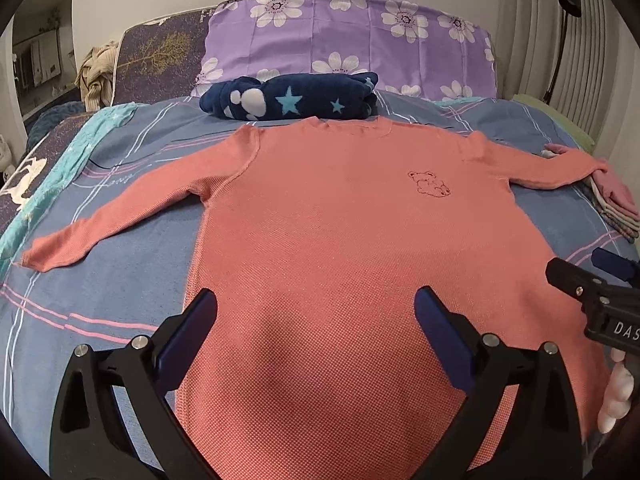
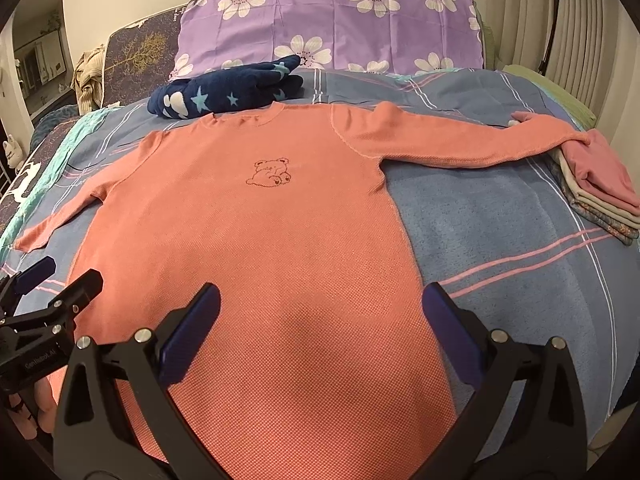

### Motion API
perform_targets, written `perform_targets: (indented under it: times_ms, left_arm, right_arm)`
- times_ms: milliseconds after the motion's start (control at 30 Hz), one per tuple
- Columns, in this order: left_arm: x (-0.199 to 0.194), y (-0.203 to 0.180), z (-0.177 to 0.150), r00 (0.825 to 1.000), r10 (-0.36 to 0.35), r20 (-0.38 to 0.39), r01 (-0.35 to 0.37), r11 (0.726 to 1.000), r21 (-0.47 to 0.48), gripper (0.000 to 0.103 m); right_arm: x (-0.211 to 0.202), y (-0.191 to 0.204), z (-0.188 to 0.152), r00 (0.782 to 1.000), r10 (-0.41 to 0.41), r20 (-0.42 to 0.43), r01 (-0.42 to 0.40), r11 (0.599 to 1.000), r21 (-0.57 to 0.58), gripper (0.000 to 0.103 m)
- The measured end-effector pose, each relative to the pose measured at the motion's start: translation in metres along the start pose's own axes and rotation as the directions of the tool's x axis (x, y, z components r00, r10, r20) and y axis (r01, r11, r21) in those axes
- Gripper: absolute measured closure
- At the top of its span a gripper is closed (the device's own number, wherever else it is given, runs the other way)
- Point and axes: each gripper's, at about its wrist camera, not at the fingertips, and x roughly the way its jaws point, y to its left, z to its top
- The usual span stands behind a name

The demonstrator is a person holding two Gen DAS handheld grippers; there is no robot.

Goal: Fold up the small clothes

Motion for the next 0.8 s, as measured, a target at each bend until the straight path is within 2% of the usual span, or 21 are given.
perform_targets:
  times_ms: [333, 500, 600, 667, 800]
  left_arm:
    - [-0.0043, -0.0027, -0.0033, 1.000, 0.008, 0.017, -0.008, 1.000, 0.016, 0.003]
    - [-0.0070, -0.0044, -0.0029, 0.999, 0.023, 0.027, -0.023, 1.000, 0.020, 0.004]
    - [-0.0087, -0.0057, -0.0036, 0.999, 0.025, 0.031, -0.026, 0.999, 0.030, 0.005]
    - [-0.0092, -0.0065, -0.0039, 0.999, 0.026, 0.032, -0.027, 0.999, 0.035, 0.006]
    - [-0.0099, -0.0059, -0.0052, 0.999, 0.021, 0.032, -0.023, 0.999, 0.037, 0.008]
  right_arm:
    - [-0.0056, 0.0004, -0.0004, 1.000, 0.000, 0.023, 0.000, 1.000, -0.005, 0.002]
    - [-0.0051, -0.0012, -0.0019, 0.999, 0.046, 0.020, -0.045, 0.999, -0.006, 0.029]
    - [-0.0018, -0.0015, -0.0037, 0.998, 0.064, 0.006, -0.064, 0.998, -0.001, 0.041]
    - [-0.0013, -0.0010, -0.0049, 0.998, 0.064, 0.004, -0.064, 0.998, -0.004, 0.043]
    - [-0.0005, -0.0018, -0.0060, 0.995, 0.095, -0.004, -0.095, 0.995, -0.007, 0.060]
